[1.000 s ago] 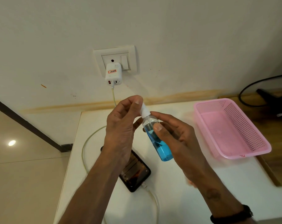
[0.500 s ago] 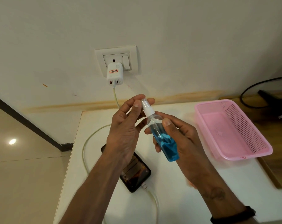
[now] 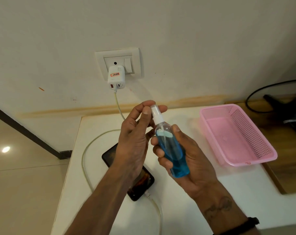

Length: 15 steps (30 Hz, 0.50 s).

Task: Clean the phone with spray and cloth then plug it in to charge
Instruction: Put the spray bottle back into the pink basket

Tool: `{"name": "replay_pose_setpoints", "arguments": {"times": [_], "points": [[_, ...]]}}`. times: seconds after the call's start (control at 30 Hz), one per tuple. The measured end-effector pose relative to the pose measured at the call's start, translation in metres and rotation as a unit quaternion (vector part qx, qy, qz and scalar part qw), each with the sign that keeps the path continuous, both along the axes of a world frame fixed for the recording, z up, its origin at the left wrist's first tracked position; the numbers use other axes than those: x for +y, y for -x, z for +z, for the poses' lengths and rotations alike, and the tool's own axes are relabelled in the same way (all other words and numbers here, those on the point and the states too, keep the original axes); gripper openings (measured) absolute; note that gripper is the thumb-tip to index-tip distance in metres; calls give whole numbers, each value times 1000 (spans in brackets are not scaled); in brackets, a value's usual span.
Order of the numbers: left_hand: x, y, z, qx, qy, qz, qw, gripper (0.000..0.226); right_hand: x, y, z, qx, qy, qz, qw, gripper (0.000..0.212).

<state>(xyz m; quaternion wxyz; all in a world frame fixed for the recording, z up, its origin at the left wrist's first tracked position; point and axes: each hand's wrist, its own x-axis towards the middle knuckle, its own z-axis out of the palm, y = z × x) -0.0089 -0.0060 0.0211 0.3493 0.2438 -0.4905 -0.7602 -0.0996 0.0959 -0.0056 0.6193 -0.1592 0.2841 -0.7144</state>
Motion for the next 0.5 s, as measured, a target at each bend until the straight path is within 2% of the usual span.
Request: {"name": "replay_pose_setpoints", "arguments": {"times": [0.1, 0.17, 0.23, 0.37, 0.5], "points": [[9, 2, 2, 9, -48, -7, 999, 16, 3, -4, 2, -75, 5, 18, 997, 48], [8, 3, 4, -4, -40, -6, 999, 16, 0, -6, 5, -87, 2, 3, 996, 46], [6, 3, 6, -16, -23, 6, 1000, 16, -6, -8, 5, -72, -8, -6, 997, 47], [5, 1, 8, -20, -55, 32, 998, 22, -12, -9, 2, -38, -54, -21, 998, 52], [5, 3, 4, -58, -25, 39, 997, 34, -14, 1, 7, 47, -84, -41, 995, 45]]}}
